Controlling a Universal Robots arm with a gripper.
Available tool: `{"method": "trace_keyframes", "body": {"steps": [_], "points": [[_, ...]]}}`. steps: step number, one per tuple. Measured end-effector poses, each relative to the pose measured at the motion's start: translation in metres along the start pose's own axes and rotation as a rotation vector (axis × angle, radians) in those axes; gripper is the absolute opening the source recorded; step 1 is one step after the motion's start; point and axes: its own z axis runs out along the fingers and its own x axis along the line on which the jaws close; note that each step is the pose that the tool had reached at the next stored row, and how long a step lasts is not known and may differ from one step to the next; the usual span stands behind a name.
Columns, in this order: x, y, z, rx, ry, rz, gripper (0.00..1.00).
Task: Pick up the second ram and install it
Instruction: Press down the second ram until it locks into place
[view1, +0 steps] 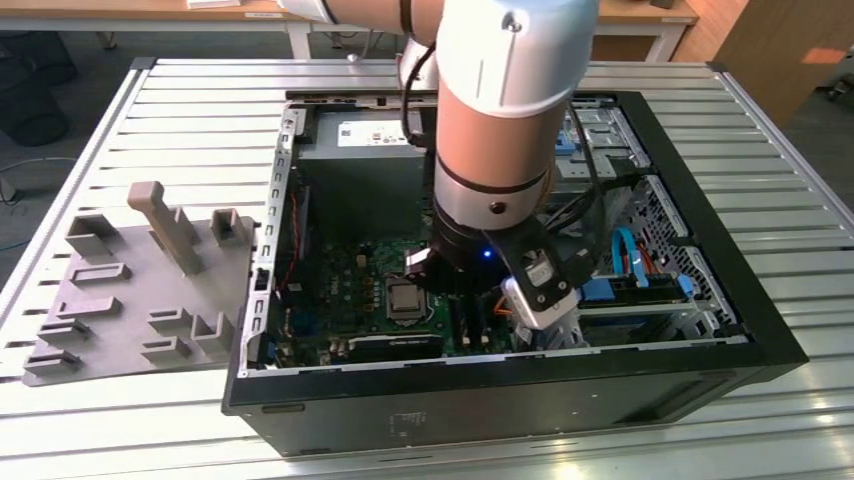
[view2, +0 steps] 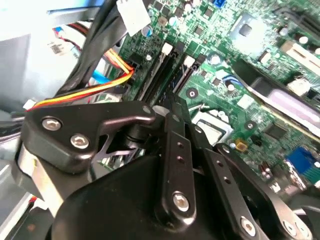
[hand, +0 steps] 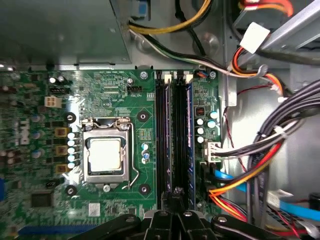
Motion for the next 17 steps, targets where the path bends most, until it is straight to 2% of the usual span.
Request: {"method": "trace_keyframes", "body": {"steps": [2,9,17], "points": [[-0.0002,0.0002,-0.0055,0.0000,0.0000,0.000,0.11],[-0.0002,0.0020,-0.0060,0.0002,0.0001,0.000,0.11],[0.0005,0.0213,-0.0047,0.0000,0.0000,0.000,0.11]]}}
